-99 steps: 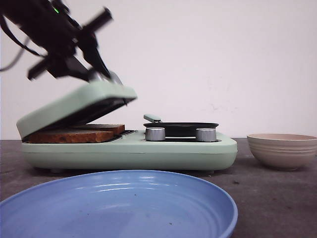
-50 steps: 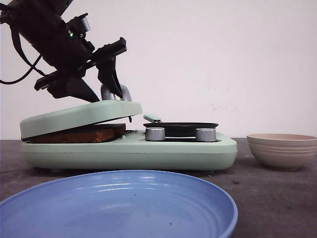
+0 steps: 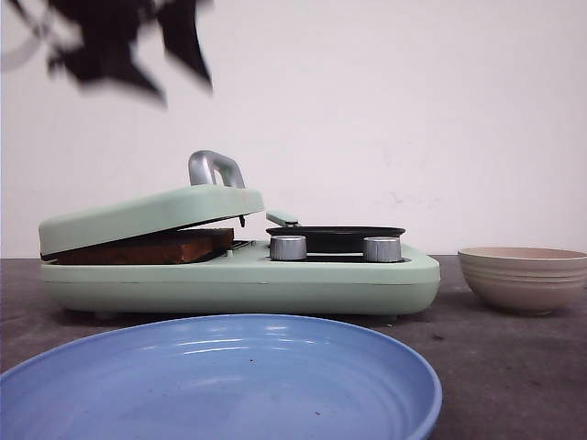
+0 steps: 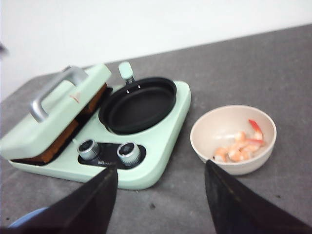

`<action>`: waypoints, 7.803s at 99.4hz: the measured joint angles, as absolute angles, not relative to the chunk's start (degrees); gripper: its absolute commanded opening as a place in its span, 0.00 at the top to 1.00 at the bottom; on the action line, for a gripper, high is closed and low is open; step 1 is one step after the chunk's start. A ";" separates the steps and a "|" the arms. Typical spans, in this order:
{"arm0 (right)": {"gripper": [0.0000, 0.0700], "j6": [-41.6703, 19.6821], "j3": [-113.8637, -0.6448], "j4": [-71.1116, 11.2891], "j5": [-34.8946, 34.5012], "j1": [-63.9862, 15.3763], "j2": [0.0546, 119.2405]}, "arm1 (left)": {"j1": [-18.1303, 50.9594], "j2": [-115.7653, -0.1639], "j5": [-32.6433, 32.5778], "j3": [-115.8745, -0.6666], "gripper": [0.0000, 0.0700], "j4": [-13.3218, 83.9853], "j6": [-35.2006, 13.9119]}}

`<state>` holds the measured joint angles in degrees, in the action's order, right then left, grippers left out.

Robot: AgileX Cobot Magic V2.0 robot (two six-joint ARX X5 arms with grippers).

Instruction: Make breakfast with bread and shrimp

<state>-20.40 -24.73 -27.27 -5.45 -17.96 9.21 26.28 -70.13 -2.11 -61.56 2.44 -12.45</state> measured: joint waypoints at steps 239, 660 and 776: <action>0.31 -21.58 -57.17 -32.53 -25.36 1.56 91.18 | 22.30 -37.50 1.74 -59.11 0.50 19.07 -2.00; 1.00 -12.86 -71.96 -25.50 -10.59 -8.08 84.99 | 22.30 -37.50 1.76 -59.11 0.50 24.14 -3.79; 0.81 -6.94 -71.96 -47.70 -13.50 2.72 101.41 | 22.30 -39.68 1.76 -59.11 0.50 24.21 -3.79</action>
